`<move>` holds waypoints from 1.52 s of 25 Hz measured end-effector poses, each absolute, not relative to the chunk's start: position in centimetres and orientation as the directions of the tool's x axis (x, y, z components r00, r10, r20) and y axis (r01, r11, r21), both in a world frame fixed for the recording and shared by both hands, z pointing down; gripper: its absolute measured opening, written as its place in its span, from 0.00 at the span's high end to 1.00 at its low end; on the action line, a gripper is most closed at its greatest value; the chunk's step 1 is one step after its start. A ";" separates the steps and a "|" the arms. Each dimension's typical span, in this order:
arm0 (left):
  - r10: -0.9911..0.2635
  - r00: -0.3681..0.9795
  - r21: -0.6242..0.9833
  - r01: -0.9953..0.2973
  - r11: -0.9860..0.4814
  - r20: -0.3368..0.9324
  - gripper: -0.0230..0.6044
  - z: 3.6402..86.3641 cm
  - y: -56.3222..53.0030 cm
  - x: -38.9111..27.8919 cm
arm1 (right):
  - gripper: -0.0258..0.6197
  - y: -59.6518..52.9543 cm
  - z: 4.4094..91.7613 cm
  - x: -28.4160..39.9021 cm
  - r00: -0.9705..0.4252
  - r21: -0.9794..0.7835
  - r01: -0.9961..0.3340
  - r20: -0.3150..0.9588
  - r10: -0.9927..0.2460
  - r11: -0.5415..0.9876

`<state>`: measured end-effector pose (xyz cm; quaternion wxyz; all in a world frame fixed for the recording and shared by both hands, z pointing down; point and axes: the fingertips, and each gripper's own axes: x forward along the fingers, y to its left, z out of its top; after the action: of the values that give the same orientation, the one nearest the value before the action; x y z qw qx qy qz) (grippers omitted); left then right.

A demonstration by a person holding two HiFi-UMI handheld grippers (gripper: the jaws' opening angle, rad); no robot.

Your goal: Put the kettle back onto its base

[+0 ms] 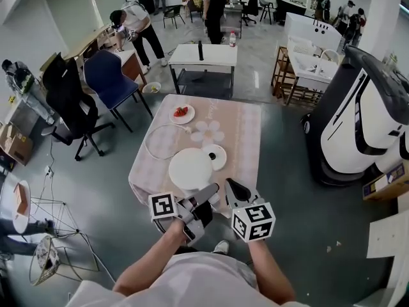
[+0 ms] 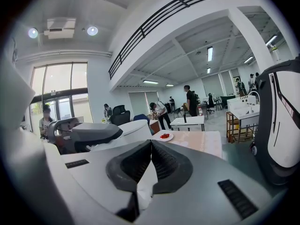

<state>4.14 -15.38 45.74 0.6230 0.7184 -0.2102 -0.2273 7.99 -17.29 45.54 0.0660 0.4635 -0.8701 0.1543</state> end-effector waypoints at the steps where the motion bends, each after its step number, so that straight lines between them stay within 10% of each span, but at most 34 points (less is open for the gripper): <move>1: -0.585 0.809 0.991 -0.019 -0.134 -0.063 0.65 45.7 -15.4 4.3 | 0.95 -17.4 45.6 8.1 -0.563 -0.209 -0.826 0.258 -0.785 0.523; 38: -0.333 0.942 0.994 0.016 -0.111 -0.052 0.65 47.9 -28.5 3.0 | 0.95 -29.3 47.4 6.0 -0.380 -0.199 -0.923 0.316 -0.870 0.330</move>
<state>2.98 -28.49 47.91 0.6580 0.7334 -0.1081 -0.1323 6.02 -29.28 47.44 0.0760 0.5518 -0.8120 0.1744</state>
